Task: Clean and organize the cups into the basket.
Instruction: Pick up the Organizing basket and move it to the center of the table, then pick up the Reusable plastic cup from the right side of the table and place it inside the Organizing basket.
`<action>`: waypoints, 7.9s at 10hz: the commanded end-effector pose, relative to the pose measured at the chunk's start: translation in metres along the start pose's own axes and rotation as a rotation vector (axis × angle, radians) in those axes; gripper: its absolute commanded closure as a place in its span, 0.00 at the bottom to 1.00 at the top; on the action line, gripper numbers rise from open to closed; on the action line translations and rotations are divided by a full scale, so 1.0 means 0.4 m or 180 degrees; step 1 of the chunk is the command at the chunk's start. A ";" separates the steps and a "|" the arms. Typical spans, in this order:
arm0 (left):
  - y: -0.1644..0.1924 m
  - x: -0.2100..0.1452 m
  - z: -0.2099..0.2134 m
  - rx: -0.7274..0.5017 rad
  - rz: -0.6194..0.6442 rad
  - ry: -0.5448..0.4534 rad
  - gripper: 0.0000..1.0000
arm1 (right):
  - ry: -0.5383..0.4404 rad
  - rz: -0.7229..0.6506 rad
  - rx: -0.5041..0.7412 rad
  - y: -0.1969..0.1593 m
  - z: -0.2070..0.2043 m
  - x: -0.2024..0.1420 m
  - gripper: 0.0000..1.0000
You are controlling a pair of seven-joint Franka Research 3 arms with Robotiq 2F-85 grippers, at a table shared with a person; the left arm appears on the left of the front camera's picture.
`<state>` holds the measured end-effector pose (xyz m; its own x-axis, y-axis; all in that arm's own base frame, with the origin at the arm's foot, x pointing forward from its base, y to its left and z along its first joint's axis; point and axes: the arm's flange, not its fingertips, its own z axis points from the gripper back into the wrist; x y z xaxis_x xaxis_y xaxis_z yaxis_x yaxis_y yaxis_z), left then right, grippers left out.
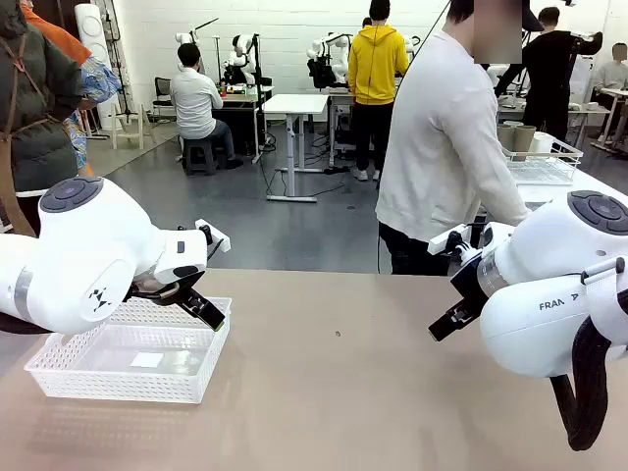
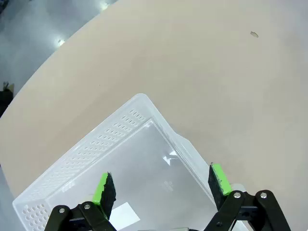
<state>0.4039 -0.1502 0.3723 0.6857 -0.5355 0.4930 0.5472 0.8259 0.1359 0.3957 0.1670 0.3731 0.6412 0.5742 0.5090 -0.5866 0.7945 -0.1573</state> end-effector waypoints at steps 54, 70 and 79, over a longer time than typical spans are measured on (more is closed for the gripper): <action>0.645 -0.482 0.468 -0.3541 0.3098 -0.1282 0.00 | -0.1355 -0.3584 0.2999 -0.534 0.541 -0.688 0.00; 0.645 -0.482 0.468 -0.3541 0.3098 -0.1282 0.00 | -0.1355 -0.3584 0.2999 -0.534 0.541 -0.688 0.00; 0.645 -0.482 0.468 -0.3541 0.3098 -0.1282 0.00 | -0.1355 -0.3584 0.2999 -0.534 0.541 -0.688 0.00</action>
<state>0.3234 0.1980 0.4706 0.9112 0.3505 0.2164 0.1602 0.1823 -0.9701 0.2342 -0.2022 0.4482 0.8718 -0.4445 0.2059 -0.0894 0.2689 0.9590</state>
